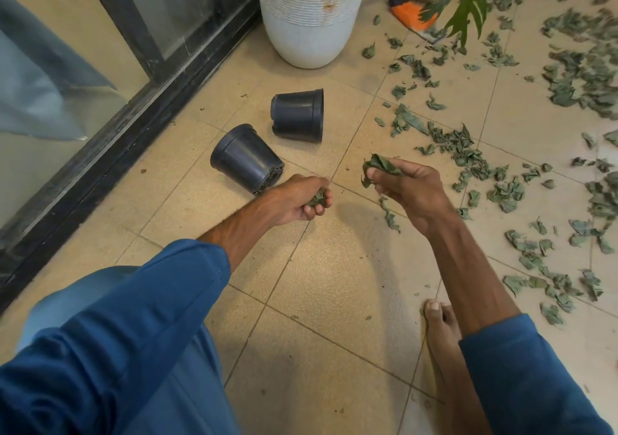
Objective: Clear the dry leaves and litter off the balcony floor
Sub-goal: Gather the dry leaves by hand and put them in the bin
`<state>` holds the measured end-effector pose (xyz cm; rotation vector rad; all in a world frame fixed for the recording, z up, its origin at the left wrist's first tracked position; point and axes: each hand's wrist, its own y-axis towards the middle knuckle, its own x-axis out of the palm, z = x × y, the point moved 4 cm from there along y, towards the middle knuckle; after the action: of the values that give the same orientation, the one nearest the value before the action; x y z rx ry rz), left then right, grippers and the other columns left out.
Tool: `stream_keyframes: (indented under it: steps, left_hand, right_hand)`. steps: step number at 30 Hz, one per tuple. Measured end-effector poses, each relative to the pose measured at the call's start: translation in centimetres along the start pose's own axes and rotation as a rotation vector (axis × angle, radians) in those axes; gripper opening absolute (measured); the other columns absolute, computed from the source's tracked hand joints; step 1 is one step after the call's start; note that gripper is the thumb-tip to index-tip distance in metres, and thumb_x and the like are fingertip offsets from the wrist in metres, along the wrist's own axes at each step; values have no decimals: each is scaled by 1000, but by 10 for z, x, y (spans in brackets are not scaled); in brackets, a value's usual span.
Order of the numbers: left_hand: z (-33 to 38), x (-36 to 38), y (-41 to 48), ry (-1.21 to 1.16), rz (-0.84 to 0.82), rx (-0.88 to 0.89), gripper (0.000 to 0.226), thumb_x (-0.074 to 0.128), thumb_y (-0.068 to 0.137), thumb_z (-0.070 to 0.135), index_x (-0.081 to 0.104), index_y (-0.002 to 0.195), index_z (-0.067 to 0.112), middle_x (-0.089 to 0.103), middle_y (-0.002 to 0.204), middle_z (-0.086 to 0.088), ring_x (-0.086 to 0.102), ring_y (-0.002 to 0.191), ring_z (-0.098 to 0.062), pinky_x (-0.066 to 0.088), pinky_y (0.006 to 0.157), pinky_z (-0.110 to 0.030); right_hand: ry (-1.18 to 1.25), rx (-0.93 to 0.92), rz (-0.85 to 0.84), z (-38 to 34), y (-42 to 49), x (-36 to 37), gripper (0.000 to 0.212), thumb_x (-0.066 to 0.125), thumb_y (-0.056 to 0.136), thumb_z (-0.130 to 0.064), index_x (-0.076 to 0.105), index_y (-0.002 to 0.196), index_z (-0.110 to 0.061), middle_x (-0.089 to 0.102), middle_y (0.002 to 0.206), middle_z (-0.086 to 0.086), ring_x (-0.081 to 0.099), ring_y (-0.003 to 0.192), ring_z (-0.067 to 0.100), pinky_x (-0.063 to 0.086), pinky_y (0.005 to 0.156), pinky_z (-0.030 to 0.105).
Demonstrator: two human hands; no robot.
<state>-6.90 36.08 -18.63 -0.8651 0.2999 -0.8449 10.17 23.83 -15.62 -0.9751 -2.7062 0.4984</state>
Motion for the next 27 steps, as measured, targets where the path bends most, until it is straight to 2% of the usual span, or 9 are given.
stream_keyframes:
  steps: [3, 7, 9, 13, 15, 17, 21, 25, 27]
  left_hand:
    - [4, 10, -3, -151, -73, -40, 30, 44, 109, 26, 64, 99, 5, 69, 80, -8, 54, 57, -11, 39, 41, -17]
    - [14, 26, -11, -262, -168, -23, 49, 35, 110, 37, 61, 120, -3, 68, 86, -16, 62, 65, -20, 50, 47, -23]
    - [16, 30, -13, -266, -162, -29, 61, 31, 109, 49, 64, 111, -2, 67, 79, -16, 64, 63, -22, 51, 47, -24]
    - [19, 39, -15, -230, -134, -6, 70, 35, 103, 64, 66, 92, 2, 63, 68, -11, 62, 58, -22, 49, 44, -22]
    - [20, 43, -15, -236, -119, -4, 70, 41, 99, 68, 66, 86, 4, 62, 65, -9, 60, 58, -21, 48, 44, -22]
    - [20, 47, -14, -227, -110, -5, 70, 47, 95, 72, 66, 81, 6, 62, 65, -7, 58, 57, -19, 46, 45, -22]
    - [18, 51, -11, -169, -68, 17, 59, 54, 94, 67, 62, 71, 14, 58, 60, -1, 52, 48, -12, 38, 44, -20]
    - [16, 46, -3, -131, 31, 38, 45, 48, 103, 49, 63, 83, 13, 59, 65, -2, 51, 45, -10, 33, 39, -19]
    - [16, 41, 2, -116, 74, 42, 40, 42, 106, 41, 64, 96, 9, 60, 72, -7, 51, 48, -13, 33, 38, -19]
  right_hand:
    - [-21, 9, -105, -14, -13, 17, 33, 81, 75, 2, 76, 107, -3, 78, 98, 9, 72, 83, 15, 58, 72, 22]
    - [-248, -117, -182, -20, -24, 37, 30, 83, 76, 0, 77, 105, -2, 78, 95, 13, 74, 82, 26, 62, 76, 34]
    - [-446, -228, -127, -22, -25, 44, 25, 85, 76, -4, 80, 100, -8, 79, 85, 5, 75, 75, 22, 63, 71, 34]
    - [-765, -384, 44, -23, -27, 53, 19, 90, 72, -12, 81, 88, -16, 74, 74, -9, 69, 63, -1, 50, 57, 9]
    - [-807, -365, 87, -22, -26, 52, 20, 91, 71, -11, 78, 86, -16, 73, 72, -8, 68, 61, 0, 53, 56, 13]
    - [-843, -359, 91, -20, -26, 52, 20, 90, 70, -7, 77, 83, -15, 73, 71, -5, 69, 62, 4, 60, 60, 24]
    - [-897, -390, 114, -12, -30, 57, 20, 87, 72, -4, 76, 85, -14, 73, 73, -2, 70, 65, 10, 61, 64, 32]
    - [-879, -408, -6, -15, -35, 58, 24, 84, 77, -8, 79, 100, -15, 74, 83, -5, 68, 73, 2, 51, 65, 13]
    - [-883, -379, -107, -16, -34, 55, 28, 80, 84, -13, 77, 111, -18, 75, 92, -7, 69, 81, 3, 52, 73, 14]
